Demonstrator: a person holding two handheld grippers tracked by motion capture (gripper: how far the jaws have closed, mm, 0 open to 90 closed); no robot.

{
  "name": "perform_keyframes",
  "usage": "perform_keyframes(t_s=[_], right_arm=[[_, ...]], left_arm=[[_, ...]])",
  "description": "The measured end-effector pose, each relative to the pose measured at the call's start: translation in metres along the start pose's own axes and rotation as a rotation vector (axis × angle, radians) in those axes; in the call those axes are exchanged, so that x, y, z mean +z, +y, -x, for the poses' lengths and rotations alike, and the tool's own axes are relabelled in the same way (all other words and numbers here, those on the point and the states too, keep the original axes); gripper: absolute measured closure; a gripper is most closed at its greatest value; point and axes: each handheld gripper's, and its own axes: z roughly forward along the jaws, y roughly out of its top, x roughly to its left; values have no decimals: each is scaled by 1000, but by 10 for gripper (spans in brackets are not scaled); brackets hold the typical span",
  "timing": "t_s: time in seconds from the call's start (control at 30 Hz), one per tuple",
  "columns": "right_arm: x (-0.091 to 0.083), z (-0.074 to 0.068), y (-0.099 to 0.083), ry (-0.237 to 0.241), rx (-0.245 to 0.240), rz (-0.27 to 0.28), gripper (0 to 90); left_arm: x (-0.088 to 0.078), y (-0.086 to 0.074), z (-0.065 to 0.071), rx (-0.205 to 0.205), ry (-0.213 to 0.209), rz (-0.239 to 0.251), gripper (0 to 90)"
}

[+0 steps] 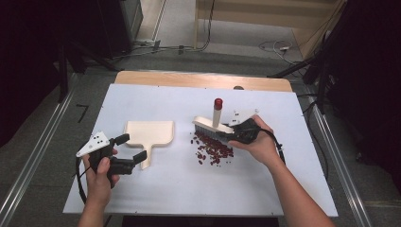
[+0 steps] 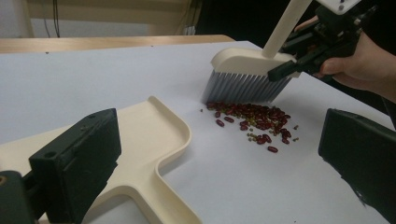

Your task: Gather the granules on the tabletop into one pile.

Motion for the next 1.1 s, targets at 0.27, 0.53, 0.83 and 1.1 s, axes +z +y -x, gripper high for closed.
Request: perform_keyframes(t_s=[0.27, 0.53, 0.83, 1.1], right_arm=[[-24, 14, -12, -163, 108, 35, 654], [-20, -13, -36, -214, 283, 8, 655], [-28, -30, -19, -224, 278, 59, 654], [-31, -69, 18, -11, 329, 125, 654]], left_arm=[[-1, 0, -1, -6, -3, 5, 0], [2, 0, 0, -1, -6, -3, 0], [2, 0, 1, 5, -7, -6, 0], [1, 0, 0, 2, -5, -5, 0]])
